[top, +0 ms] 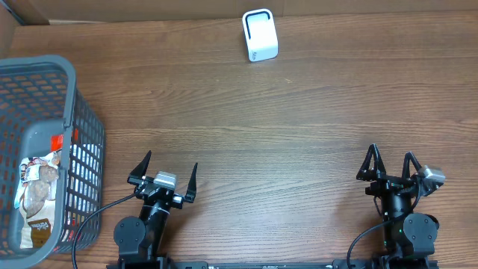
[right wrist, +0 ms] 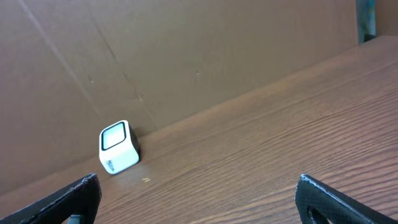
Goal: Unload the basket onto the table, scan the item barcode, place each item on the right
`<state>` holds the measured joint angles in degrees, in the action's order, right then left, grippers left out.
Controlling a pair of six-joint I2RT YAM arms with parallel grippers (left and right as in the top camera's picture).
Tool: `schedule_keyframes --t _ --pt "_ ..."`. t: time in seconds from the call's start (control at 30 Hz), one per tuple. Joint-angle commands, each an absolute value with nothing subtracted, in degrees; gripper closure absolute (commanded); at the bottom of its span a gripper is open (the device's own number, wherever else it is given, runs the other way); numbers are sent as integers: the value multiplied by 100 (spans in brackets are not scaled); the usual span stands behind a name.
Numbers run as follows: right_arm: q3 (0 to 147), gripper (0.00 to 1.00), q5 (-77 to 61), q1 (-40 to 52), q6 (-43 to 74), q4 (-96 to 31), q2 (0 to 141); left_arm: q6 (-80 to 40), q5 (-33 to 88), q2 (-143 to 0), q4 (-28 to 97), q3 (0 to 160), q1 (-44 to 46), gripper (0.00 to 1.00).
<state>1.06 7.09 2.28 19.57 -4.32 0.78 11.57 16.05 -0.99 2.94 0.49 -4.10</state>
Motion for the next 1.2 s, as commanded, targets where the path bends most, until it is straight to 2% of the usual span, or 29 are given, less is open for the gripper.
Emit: schedule_keyframes --t 0.0,0.87,1.17 --pt "47 0 794 255 1892 -399 16 1157 1632 -25 274 27 -357 0" --pt "82 0 725 257 1890 -336 16 1002 1612 -25 176 56 -362 0" --pt "268 0 725 257 1319 -340 16 998 1612 -25 143 58 -362 0"
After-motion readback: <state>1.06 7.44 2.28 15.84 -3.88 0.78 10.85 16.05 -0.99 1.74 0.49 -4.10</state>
